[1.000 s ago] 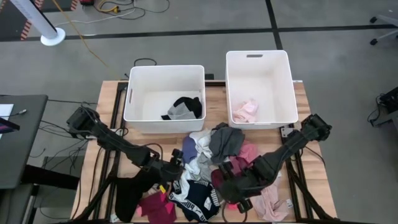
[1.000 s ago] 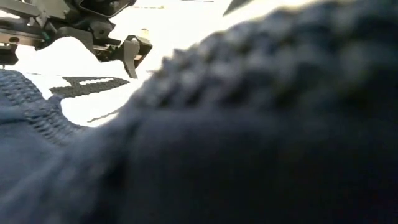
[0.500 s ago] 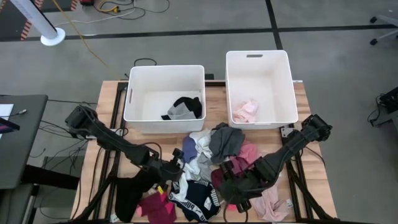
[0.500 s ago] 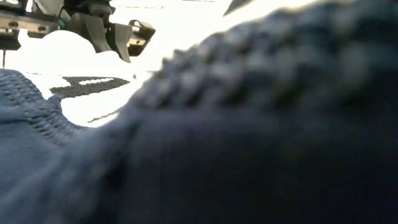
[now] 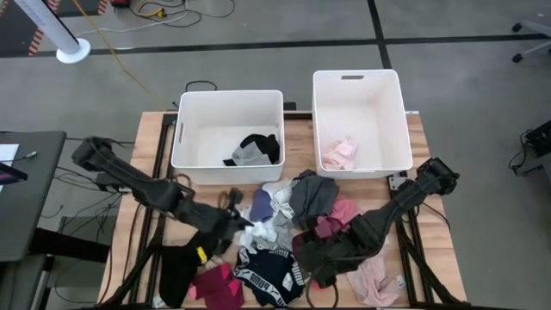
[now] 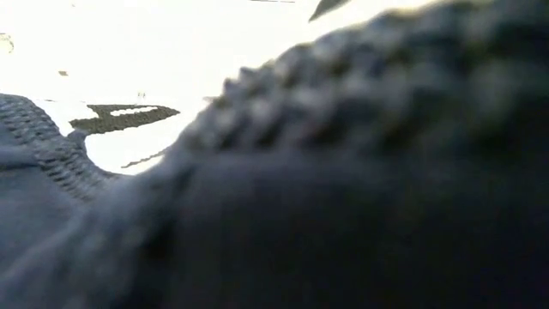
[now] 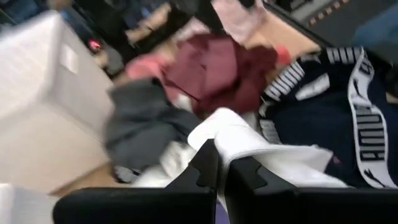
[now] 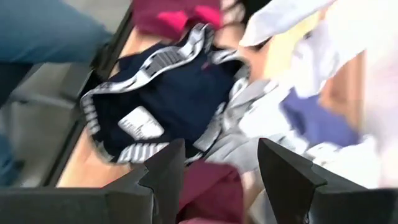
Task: Sort clothes
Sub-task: Put the white sock into the right white laundry organizer
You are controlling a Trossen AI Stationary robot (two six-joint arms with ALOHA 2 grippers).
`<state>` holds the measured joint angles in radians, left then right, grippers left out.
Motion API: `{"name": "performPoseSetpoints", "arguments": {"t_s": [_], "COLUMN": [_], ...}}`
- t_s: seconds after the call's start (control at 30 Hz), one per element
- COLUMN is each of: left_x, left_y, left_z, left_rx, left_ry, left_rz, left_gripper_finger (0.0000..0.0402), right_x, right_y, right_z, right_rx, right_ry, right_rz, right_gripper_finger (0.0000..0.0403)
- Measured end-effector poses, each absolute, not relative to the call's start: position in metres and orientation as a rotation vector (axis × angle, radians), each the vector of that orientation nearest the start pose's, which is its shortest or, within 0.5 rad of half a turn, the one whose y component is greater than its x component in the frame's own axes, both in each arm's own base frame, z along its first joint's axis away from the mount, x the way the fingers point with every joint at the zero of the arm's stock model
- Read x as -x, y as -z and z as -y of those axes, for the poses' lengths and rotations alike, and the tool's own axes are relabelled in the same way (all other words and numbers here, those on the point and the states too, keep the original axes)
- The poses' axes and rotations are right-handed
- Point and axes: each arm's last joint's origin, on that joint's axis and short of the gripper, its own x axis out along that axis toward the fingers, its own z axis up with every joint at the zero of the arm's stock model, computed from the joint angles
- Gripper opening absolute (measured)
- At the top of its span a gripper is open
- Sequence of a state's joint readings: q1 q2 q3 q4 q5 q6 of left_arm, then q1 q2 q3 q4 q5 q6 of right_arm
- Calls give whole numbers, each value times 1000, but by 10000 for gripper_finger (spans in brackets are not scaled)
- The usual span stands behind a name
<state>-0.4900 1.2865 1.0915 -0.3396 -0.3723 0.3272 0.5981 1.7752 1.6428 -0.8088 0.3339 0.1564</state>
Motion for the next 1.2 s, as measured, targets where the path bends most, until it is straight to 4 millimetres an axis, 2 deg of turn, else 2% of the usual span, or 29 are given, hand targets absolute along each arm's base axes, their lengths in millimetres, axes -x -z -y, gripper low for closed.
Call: {"name": "performPoseSetpoints", "arguments": {"t_s": [0.2, 0.37, 0.7, 0.97, 1.07, 1.2], "left_x": [-239, -236, -234, -234, -234, -235], "left_y": [-358, -376, -391, -393, -394, -396], "left_z": [114, 113, 110, 110, 110, 110], "left_rx": [-563, -580, -611, -636, -648, -665], "left_ry": [176, 178, 179, 183, 184, 173], "left_rz": [-402, -388, -373, -364, -352, -332], "left_gripper_finger": [1, 1, 1, 1, 1, 0], "right_x": [-333, -345, -370, -381, -384, -389], "right_y": [-317, -323, -340, -356, -357, -357], "right_z": [-192, -178, -157, -150, -146, -136], "right_rx": [337, 344, 344, 398, 399, 385], "right_ry": [-6, 86, 145, 143, 121, 95], "right_rz": [-757, -687, -493, -350, -334, -337], "right_gripper_finger": [219, 219, 219, 218, 204, 157]}}
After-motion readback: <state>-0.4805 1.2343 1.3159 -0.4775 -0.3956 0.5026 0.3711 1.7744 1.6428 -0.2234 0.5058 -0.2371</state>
